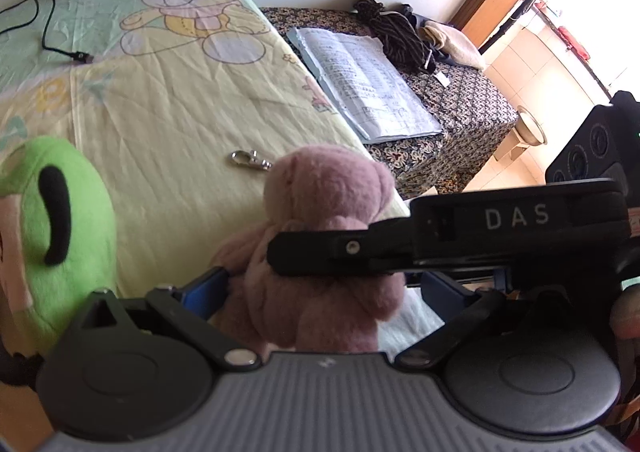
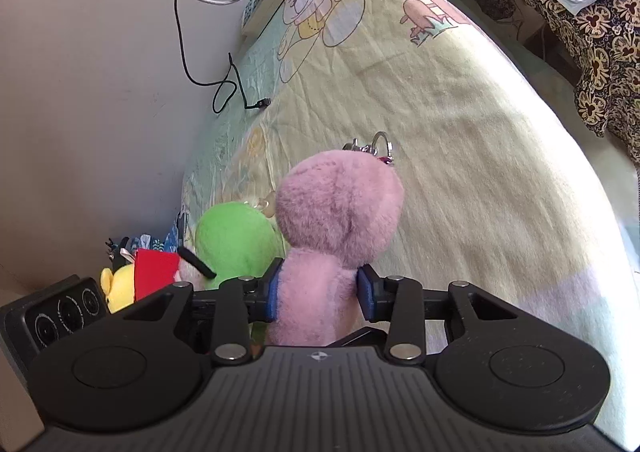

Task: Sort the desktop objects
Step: 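Close the right tool around the pink teddy bear's body, then lift the pink teddy bear with the right tool and carry it over the red box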

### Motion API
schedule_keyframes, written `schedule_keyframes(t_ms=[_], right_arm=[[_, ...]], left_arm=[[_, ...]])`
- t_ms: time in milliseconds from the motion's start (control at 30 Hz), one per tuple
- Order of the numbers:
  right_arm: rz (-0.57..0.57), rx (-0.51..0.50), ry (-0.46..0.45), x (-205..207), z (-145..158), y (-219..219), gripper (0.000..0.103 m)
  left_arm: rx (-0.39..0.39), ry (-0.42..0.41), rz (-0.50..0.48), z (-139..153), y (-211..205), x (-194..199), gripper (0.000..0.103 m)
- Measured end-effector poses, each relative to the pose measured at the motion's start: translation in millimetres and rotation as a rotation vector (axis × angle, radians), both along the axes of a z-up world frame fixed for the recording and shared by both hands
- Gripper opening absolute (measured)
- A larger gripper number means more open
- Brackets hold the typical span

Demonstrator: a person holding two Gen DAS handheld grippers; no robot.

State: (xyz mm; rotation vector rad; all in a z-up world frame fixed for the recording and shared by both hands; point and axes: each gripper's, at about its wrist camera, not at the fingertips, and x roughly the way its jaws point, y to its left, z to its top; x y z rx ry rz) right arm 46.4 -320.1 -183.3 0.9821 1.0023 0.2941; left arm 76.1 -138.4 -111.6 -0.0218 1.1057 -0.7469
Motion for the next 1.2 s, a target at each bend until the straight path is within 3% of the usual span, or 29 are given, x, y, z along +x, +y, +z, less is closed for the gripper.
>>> schedule_keyframes(t_ms=[200,367,667,967,1200], right_arm=[[0.008,-0.057,-0.032,-32,25,1,0.038],[0.036,-0.100,-0.067,-56,49,9,0.038],[0.106,-0.097,-0.176,-78,95,37,0.038],[0.232,-0.093,-0.307,-66,145,113,0.038],[0.316,-0.076,-0.397,-48,174,195,0.038]], left_arm=[[-0.074,0.044,-0.055,13,5,-29,0.101],[-0.097,0.012,-0.094,34,11,-58,0.101],[-0.192,-0.073,-0.051,85,57,-91,0.101],[-0.284,-0.170,0.070,136,154,-103,0.101],[-0.292,-0.258,0.149,168,241,-106,0.101]])
